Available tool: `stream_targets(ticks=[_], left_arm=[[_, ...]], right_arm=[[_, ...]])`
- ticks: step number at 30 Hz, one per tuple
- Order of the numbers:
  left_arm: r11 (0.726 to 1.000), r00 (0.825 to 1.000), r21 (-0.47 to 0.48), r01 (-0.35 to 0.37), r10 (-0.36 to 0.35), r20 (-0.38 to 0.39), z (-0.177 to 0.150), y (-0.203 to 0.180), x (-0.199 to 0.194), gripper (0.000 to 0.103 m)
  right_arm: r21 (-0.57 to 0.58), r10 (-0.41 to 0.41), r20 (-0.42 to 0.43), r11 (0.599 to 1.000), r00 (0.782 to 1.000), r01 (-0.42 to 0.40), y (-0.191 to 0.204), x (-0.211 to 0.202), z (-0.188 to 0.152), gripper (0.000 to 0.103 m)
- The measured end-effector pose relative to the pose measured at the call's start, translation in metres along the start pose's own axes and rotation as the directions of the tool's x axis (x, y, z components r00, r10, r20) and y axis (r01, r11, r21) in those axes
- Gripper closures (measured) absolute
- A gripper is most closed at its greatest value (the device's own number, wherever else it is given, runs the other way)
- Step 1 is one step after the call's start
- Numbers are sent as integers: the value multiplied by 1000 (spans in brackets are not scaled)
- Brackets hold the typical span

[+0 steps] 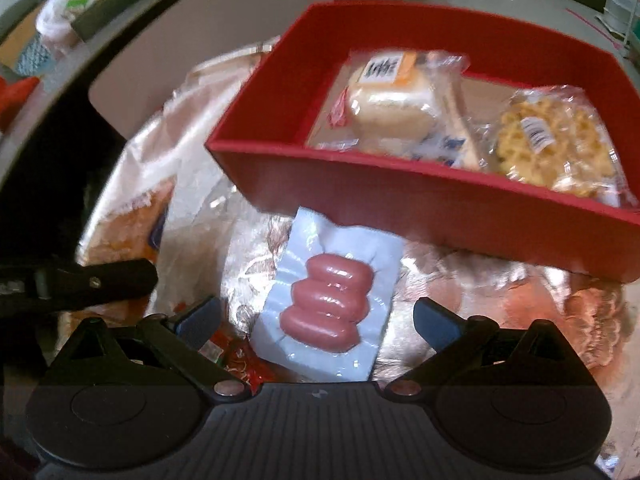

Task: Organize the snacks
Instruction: 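Reach the left tool to the brown snack packet and close on it, then grasp the pink sausage pack with the right tool while the left tool lifts the brown packet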

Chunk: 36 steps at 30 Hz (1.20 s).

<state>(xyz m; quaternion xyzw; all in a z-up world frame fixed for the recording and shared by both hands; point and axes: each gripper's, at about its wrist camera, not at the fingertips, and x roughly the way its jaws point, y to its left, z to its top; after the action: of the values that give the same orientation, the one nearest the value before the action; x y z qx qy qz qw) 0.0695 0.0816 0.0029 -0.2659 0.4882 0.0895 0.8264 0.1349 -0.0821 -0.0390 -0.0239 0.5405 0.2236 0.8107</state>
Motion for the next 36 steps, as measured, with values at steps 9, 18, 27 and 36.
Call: stream_targets(ticks=[9,18,27,36], left_arm=[[1000,1000,3,-10,10,2,0,0,-2,62],[1000,1000,12,-16,16,4,-2,-1,-4,63],[999,1000,45,-19,19,-12,-3,-1,-4,63],[1000,997,2,-29,29,-67,-8,-8,19,43]], right_arm=[[7,-31,2,999,1000,31,6,6,2,0],[-154,-95,38,983,995,99,16,5,-13,5],[-107,-87,7,990,996,87,-3,-10,-9,21],[-29,-40,9,999,999,40,-41,-37,-21,50]])
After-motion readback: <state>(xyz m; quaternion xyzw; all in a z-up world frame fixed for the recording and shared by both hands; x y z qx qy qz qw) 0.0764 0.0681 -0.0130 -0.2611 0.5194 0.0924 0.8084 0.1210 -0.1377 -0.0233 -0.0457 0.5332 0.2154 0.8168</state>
